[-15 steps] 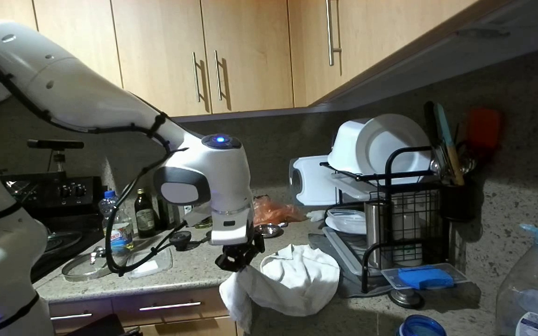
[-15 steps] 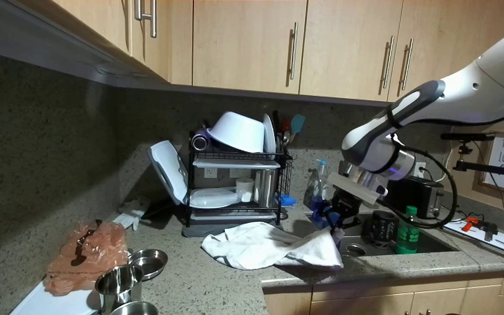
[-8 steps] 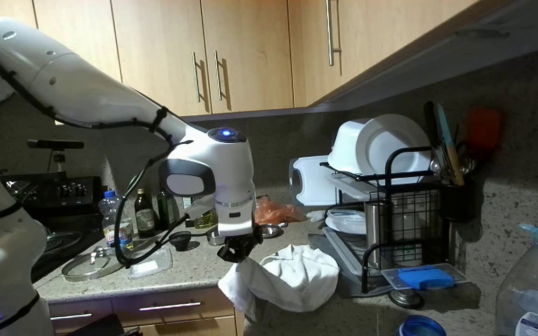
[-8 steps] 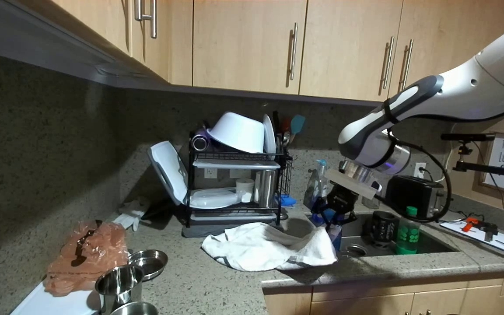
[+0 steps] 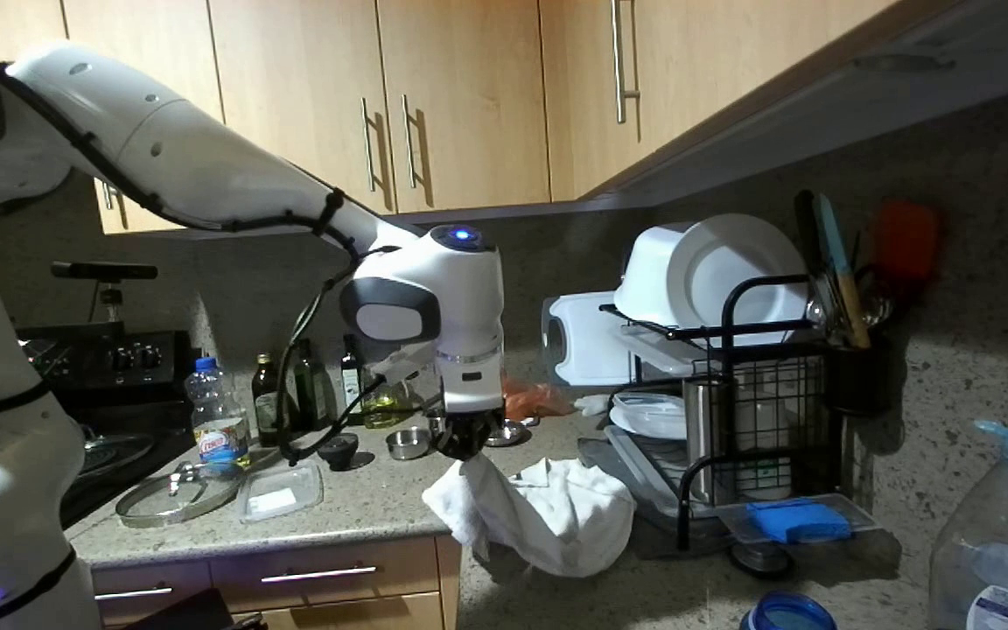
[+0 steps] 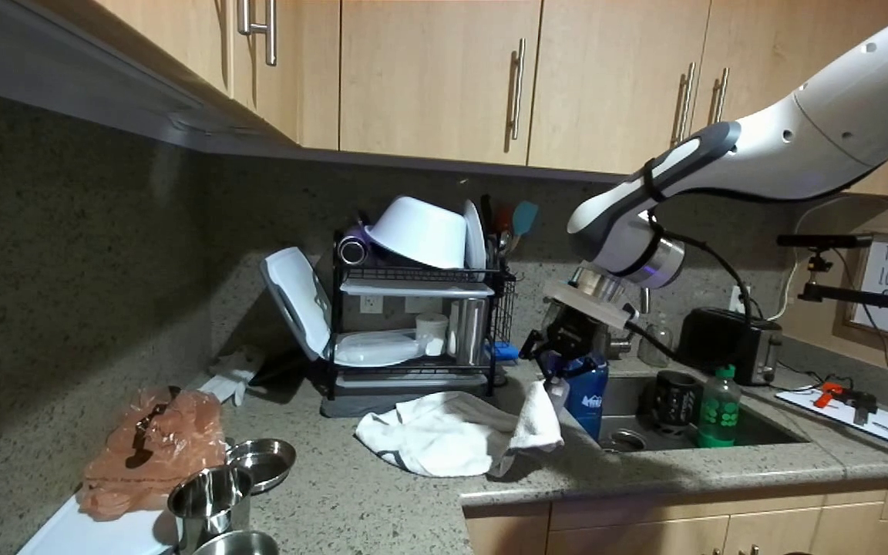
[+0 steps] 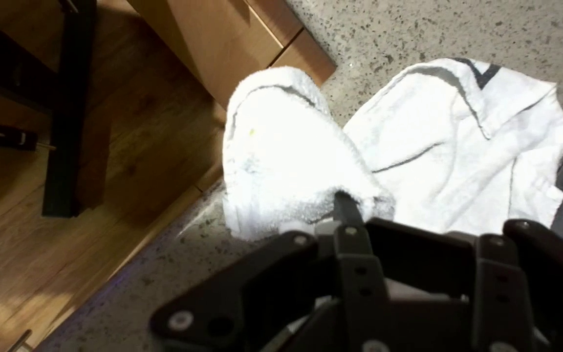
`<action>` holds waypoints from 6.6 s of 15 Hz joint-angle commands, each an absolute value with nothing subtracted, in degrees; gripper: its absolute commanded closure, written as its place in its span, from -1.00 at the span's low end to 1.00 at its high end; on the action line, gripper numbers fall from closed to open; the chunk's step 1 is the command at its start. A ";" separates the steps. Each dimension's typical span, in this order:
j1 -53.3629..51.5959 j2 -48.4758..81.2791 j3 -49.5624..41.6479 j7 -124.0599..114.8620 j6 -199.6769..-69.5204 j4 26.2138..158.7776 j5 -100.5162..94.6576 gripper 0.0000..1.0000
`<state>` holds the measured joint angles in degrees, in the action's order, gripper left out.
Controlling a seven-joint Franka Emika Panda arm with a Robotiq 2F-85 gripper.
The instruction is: Fold the towel
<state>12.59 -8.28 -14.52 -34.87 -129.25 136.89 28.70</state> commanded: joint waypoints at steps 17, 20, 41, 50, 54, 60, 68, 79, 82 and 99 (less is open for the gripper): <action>8.00 -23.60 -1.35 -31.38 -123.89 154.29 20.50 -1.00; 9.79 -21.24 -0.72 -38.84 -125.76 153.47 19.51 -1.00; 12.50 8.22 -11.40 -68.82 -141.52 142.43 1.38 -1.00; 10.46 9.10 -12.02 -67.99 -142.21 140.60 2.16 -0.38; 10.41 9.07 -12.03 -67.59 -142.31 140.43 2.44 0.26; 10.89 8.85 -12.55 -66.87 -142.67 140.35 3.42 1.00; 11.32 7.33 -12.28 -63.98 -142.17 141.07 7.28 1.00; 12.20 -7.87 -12.70 -45.20 -138.48 142.16 23.71 1.00; 12.15 -8.41 -12.76 -43.87 -138.02 141.74 24.71 1.00; 10.92 -6.60 -12.16 -42.11 -131.96 133.64 29.55 1.00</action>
